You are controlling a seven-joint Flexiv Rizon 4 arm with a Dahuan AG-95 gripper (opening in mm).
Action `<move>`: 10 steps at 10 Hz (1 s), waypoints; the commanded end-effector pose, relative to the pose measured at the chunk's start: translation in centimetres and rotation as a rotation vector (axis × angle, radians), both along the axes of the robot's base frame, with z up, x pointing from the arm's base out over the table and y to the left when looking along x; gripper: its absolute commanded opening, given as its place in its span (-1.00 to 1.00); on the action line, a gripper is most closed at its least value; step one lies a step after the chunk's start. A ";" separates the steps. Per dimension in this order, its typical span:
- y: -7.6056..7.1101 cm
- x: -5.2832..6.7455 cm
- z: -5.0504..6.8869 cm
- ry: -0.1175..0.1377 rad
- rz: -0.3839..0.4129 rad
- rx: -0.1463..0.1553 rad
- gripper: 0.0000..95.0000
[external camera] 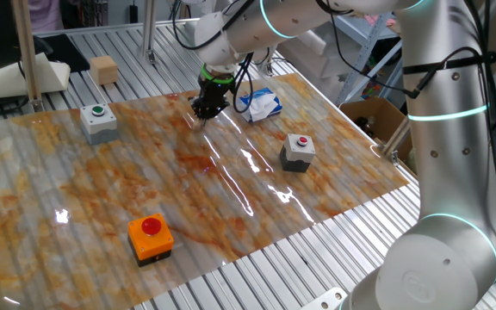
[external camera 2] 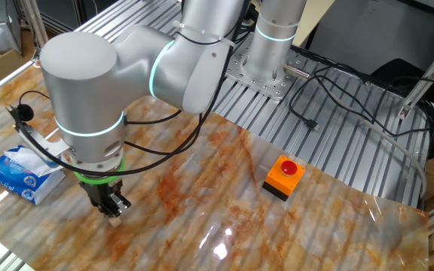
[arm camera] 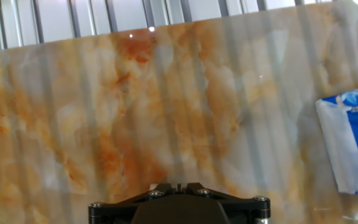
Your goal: Use the gripper to push the small block from left to right
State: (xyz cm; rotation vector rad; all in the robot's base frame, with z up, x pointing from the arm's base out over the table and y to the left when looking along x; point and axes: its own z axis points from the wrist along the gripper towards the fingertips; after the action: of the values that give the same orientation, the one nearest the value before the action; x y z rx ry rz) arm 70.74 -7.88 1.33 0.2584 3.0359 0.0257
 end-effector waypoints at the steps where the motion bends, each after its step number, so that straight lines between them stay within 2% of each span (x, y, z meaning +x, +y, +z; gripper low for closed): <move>1: 0.5 0.0 0.0 0.000 -0.016 0.003 -1.00; 10: 2.7 -0.1 -0.1 -0.001 -0.055 0.004 -1.00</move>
State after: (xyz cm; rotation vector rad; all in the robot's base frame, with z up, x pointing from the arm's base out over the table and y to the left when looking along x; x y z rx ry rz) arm 70.67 -5.05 1.18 0.3444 3.0266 0.0270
